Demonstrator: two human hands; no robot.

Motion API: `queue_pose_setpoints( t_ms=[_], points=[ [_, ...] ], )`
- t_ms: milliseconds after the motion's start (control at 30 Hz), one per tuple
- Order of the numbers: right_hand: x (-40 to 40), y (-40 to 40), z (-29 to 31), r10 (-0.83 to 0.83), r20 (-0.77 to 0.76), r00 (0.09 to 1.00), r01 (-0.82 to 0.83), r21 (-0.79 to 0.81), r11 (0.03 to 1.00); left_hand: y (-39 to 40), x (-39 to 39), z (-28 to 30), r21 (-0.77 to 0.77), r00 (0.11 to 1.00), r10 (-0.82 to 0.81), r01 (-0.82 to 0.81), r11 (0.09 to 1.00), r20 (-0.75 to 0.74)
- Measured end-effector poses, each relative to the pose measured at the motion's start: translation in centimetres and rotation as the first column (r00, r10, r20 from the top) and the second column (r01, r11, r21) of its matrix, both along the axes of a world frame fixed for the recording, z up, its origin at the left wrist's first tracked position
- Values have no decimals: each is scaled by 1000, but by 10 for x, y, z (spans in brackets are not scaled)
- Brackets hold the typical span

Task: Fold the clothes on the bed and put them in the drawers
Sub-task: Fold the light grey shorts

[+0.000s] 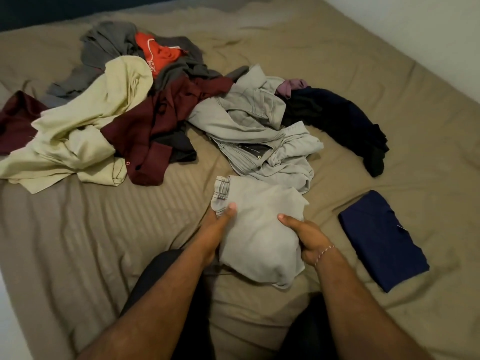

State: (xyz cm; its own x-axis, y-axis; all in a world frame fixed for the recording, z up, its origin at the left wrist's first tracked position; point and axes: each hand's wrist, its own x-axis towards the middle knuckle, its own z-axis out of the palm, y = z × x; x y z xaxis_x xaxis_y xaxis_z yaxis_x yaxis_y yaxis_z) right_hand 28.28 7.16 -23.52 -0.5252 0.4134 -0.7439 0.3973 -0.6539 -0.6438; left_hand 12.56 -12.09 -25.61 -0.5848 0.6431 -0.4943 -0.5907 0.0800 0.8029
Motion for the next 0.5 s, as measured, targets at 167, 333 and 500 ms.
queue_pose_setpoints(
  t_ms=[167,333,500],
  points=[
    [-20,0,49,81,-56,995,-72,144,987,15,-22,44,-99,998,21,-27,995,-64],
    [-71,23,154,82,-268,960,36,410,911,51,-78,159,47,970,118,-110,993,-215],
    [-94,32,262,101,-426,899,206,614,762,57,-95,272,345,889,266,-133,929,-374]
  ],
)
